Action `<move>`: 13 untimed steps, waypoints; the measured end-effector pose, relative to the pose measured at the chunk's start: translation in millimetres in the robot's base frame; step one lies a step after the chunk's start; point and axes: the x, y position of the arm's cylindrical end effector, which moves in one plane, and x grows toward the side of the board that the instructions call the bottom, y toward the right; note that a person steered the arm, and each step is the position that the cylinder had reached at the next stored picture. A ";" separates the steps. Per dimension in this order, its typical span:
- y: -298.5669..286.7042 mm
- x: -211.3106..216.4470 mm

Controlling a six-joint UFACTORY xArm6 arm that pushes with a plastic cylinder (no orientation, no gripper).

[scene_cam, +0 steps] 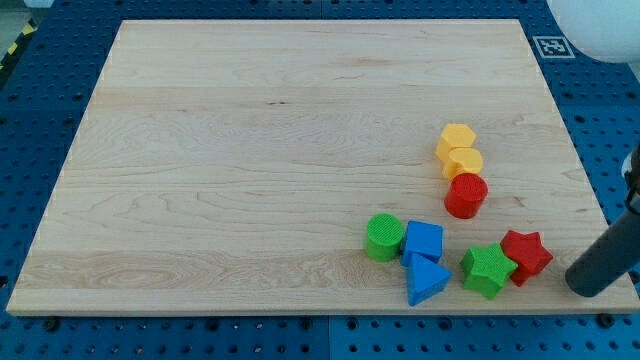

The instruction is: Move the red star in between the red circle and green star

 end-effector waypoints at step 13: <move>-50.4 -21.7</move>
